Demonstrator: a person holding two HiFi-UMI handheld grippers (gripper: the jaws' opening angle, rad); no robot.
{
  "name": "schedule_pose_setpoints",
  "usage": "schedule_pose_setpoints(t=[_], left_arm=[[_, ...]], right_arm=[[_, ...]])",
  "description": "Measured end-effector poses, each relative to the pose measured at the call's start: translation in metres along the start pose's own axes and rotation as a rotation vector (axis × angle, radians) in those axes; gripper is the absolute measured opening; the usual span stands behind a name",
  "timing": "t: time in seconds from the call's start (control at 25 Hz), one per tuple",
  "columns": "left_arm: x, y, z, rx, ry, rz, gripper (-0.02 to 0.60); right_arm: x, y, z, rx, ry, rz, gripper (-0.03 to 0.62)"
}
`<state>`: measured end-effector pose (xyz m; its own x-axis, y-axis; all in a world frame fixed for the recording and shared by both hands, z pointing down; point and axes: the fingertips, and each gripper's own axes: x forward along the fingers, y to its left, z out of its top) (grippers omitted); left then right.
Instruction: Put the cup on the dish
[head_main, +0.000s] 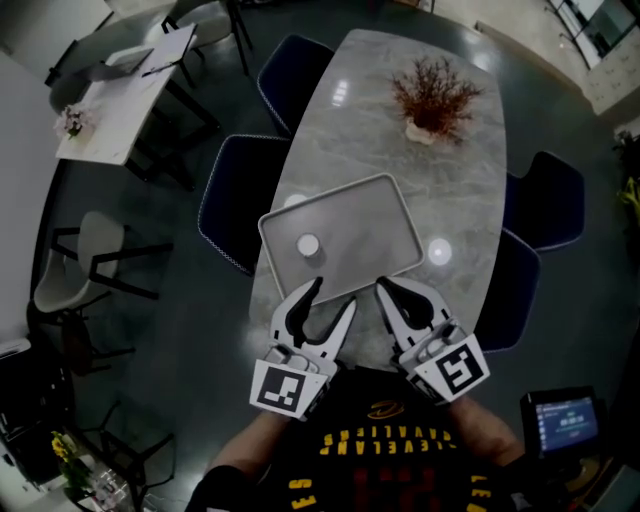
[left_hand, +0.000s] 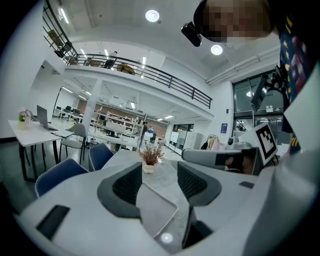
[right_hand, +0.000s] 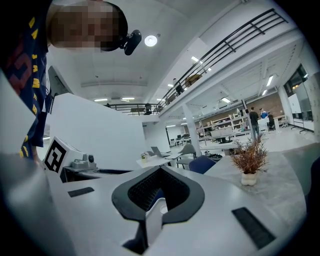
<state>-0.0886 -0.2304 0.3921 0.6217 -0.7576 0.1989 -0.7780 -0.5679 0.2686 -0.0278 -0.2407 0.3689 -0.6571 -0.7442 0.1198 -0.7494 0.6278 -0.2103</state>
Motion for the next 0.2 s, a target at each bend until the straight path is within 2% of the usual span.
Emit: schedule_pose_setpoints(t=[0.2], left_arm=[[0.005, 0.031, -0.017, 0.119, 0.008, 0.055, 0.224]], right_arm=[[0.008, -0.001, 0.000, -0.007, -0.008, 0.004, 0.006]])
